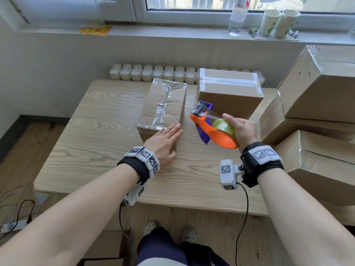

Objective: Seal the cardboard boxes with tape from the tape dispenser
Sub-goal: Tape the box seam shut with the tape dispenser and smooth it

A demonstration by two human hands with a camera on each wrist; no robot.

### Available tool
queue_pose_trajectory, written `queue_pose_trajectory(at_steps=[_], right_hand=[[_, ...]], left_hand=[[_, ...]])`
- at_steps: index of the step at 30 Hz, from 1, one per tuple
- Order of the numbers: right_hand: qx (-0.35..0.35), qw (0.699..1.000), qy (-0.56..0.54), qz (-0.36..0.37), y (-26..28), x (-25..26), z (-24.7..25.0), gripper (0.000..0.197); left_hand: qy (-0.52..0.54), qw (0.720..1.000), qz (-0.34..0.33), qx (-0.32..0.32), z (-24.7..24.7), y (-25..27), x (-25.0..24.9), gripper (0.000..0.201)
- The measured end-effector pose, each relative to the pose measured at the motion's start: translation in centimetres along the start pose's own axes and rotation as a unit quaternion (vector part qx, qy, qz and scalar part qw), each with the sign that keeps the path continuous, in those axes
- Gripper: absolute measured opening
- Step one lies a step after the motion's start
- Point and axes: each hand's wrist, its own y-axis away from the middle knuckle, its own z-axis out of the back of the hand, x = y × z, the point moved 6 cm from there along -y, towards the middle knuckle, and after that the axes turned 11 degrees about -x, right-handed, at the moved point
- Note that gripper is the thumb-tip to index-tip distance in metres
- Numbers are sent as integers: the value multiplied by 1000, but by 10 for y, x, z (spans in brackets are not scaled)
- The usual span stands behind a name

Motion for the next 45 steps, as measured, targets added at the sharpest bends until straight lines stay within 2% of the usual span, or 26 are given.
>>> queue_pose_trajectory(at_steps=[1,3,5,9,12,14,16,19,22,25,30,34,39,43,45], right_hand=[[-4,1000,2,7,-1,6,3,64],[-2,998,51,26,0,15,10,50],[0,993,110,37,3,14,14,53],[22,983,180,3,9,-19,11,58],[44,972,231,6,14,-42,1,38],[61,959,276,11,22,-53,-9,32],[82,941,327,25,33,-58,-21,29],[87,919,380,53,47,-62,-35,22],[79,912,399,59,57,-72,-46,24],[75,910,407,35,63,-83,-54,21],[105,882,459,22,76,-100,-63,28],[143,843,516,45,85,-107,-75,21],[177,805,565,35,92,-120,-79,16],[157,814,559,3,97,-117,-79,28],[97,833,544,30,95,-101,-76,33]], left_hand=[[2,1000,0,1,0,0,0,76],[13,1000,-2,4,0,0,0,77],[34,999,0,5,2,-1,0,79],[88,996,8,-13,12,-2,1,75],[165,983,32,-68,26,-3,6,67],[195,970,64,-128,34,0,18,61],[193,964,98,-158,36,7,35,59],[171,961,169,-138,26,23,68,61],[160,958,215,-105,17,37,92,61],[191,953,218,-87,12,45,96,62],[244,938,222,-105,7,49,99,68],[279,926,223,-123,3,48,102,66],[317,915,228,-102,-6,46,110,70],[331,910,236,-85,-6,45,113,69],[339,905,242,-87,-3,45,112,68]])
